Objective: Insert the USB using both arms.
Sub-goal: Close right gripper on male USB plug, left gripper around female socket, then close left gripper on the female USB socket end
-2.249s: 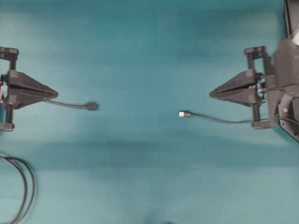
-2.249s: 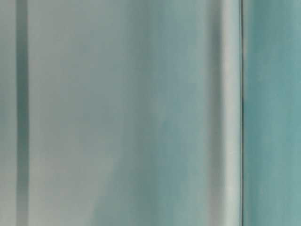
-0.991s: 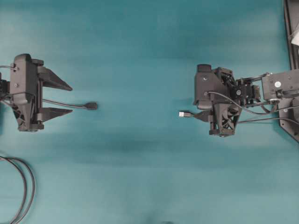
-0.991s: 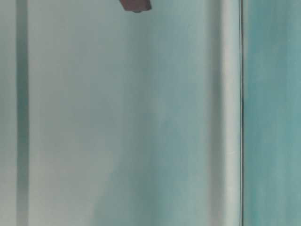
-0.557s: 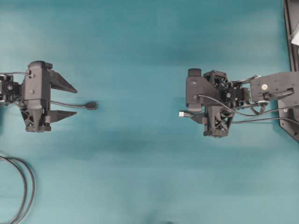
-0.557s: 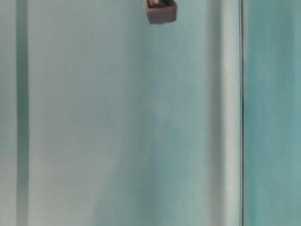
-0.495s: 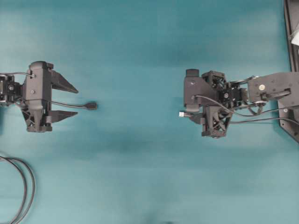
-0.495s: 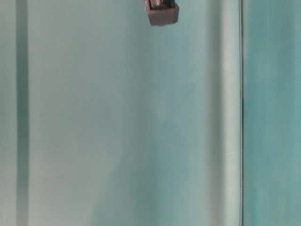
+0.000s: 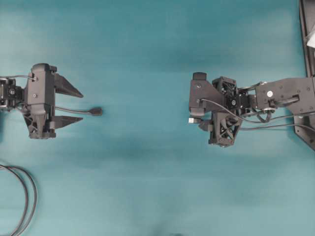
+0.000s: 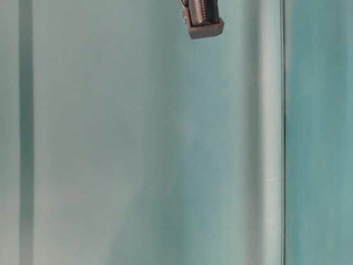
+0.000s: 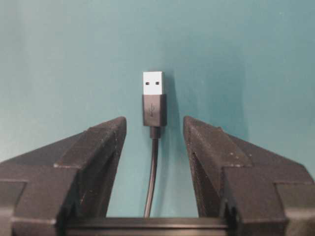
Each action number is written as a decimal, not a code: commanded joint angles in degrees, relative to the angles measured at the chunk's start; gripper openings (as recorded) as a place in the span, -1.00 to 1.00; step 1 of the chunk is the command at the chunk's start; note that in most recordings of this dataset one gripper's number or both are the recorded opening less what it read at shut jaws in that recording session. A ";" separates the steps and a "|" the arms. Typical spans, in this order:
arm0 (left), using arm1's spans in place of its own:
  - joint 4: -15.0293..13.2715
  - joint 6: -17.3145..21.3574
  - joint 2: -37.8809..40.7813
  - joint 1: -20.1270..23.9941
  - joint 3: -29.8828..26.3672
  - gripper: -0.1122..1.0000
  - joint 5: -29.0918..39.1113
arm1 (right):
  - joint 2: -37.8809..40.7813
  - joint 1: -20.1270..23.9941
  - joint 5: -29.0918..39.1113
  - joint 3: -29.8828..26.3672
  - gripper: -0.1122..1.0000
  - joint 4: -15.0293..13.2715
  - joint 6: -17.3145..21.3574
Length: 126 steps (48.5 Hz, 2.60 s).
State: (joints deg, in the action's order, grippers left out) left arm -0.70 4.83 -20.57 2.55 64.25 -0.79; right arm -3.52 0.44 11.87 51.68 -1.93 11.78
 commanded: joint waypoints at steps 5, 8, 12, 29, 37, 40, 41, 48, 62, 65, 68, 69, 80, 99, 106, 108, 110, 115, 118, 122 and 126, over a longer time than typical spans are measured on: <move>-0.18 0.70 -0.18 0.09 -0.88 0.69 -0.26 | -0.44 0.18 -0.09 -0.97 0.13 -0.26 0.09; -0.09 0.62 -0.09 0.09 -0.88 0.70 -0.26 | -0.44 0.18 -0.09 -0.97 0.13 -0.26 0.26; -0.09 0.62 -0.18 0.09 -0.88 0.69 -0.26 | -0.35 0.44 -0.09 -0.97 0.12 -0.26 0.26; -0.09 0.62 -0.18 0.09 -0.79 0.56 -0.35 | 2.64 1.58 -0.09 -2.11 0.12 -0.18 0.26; -0.18 0.70 -0.09 0.09 -0.70 0.55 -0.26 | 2.81 1.58 -0.09 -2.11 0.12 -0.26 0.18; -0.18 0.70 -0.18 0.09 -0.70 0.55 -0.35 | 2.81 1.58 -0.09 -1.93 0.12 -0.26 0.18; -0.09 0.70 -0.18 0.09 -0.70 0.55 -0.35 | 2.81 1.58 0.00 -1.93 0.12 -0.26 0.18; -0.09 0.88 -0.18 0.09 -0.62 0.55 -0.35 | 2.81 1.41 -0.09 -1.85 0.12 -0.26 0.18; -0.18 0.97 0.44 0.09 -0.53 0.55 -0.44 | 3.69 1.05 0.00 -2.20 -0.20 -0.26 0.18; -0.09 0.97 0.88 0.18 -0.53 0.55 -0.53 | 3.87 1.05 0.00 -2.20 -0.38 -0.26 0.18; -0.09 1.05 1.49 0.09 -0.70 0.55 -0.62 | 3.96 1.05 0.00 -2.20 -0.44 -0.26 0.26; -0.09 1.05 1.76 0.09 -0.70 0.55 -0.62 | 3.96 1.05 0.00 -2.20 -0.44 -0.26 0.26; -0.09 0.97 6.06 0.09 -1.58 0.55 -3.96 | 4.22 1.14 0.79 -2.02 -0.44 -0.26 0.26; -0.18 1.05 13.80 0.18 -4.22 0.54 -5.80 | 4.66 1.14 2.20 -2.64 -0.44 -0.26 0.26; -0.09 0.88 16.00 0.26 -4.48 0.55 -5.71 | 4.66 1.14 2.20 -2.99 -0.44 -0.26 0.26; -0.09 0.88 16.35 0.26 -4.57 0.54 -5.71 | 4.66 1.23 2.20 -2.99 -0.44 -0.26 0.26; -0.09 0.88 16.70 0.26 -4.75 0.54 -5.71 | 4.66 1.23 2.20 -3.08 -0.44 -0.26 0.26; -0.09 0.88 17.23 0.35 -4.83 0.54 -5.71 | 4.66 1.23 2.20 -2.99 -0.44 -0.26 0.26; -0.09 0.88 17.58 0.26 -4.83 0.54 -5.80 | 4.66 1.23 2.20 -2.99 -0.44 -0.26 0.26; -0.18 0.79 17.84 0.35 -4.92 0.52 -5.80 | 4.66 1.23 2.20 -2.99 -0.44 -0.26 0.26; -0.09 0.70 18.19 0.53 -5.10 0.49 -5.71 | 4.66 1.23 2.20 -2.99 -0.44 -0.26 0.26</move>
State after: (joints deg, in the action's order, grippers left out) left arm -0.79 4.92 -2.37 2.72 60.21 -6.24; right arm 0.62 1.41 14.24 49.31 -2.11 11.95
